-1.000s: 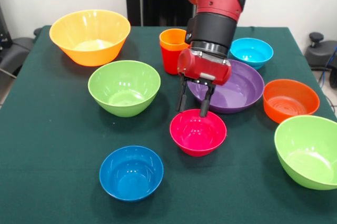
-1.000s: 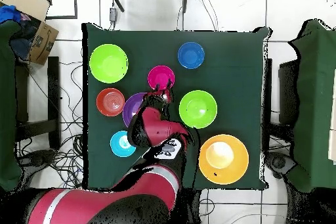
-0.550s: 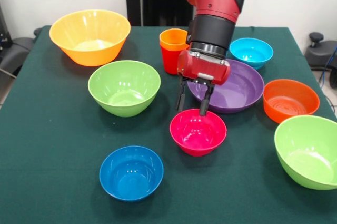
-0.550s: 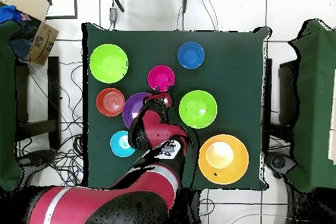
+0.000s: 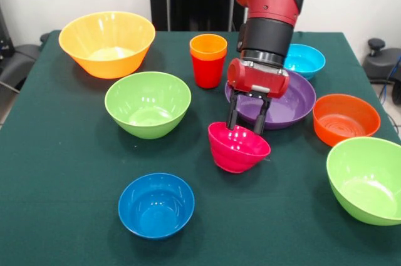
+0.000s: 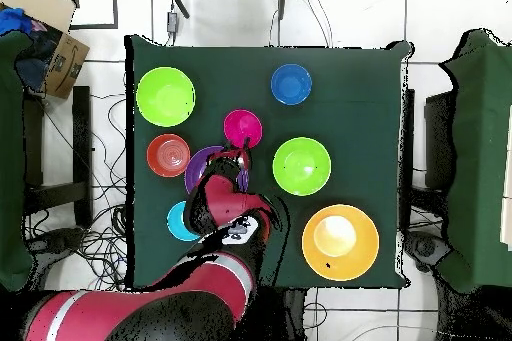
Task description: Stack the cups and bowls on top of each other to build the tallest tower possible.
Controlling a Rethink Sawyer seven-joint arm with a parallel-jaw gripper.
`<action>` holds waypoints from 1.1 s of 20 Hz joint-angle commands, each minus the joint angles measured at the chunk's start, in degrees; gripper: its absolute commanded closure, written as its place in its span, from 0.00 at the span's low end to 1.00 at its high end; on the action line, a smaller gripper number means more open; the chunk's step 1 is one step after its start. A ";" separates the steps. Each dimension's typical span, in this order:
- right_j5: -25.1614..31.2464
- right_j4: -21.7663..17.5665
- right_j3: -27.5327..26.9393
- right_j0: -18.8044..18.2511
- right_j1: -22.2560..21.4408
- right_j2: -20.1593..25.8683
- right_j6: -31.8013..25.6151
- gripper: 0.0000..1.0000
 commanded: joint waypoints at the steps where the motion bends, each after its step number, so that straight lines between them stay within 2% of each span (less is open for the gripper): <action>1: 2.61 -3.45 1.37 0.46 1.20 6.79 9.17 0.00; 10: 5.78 -6.65 0.25 -0.91 -0.87 9.98 10.02 0.00; 14: 9.24 -9.52 0.41 -3.29 -2.85 14.33 10.08 0.00; 16: 10.23 -9.39 0.52 -3.21 -3.23 14.79 9.91 0.00; 18: 8.72 -8.78 0.45 -2.24 -2.51 13.39 9.81 0.00; 22: 2.56 -6.31 -0.55 1.33 0.06 7.63 8.62 0.00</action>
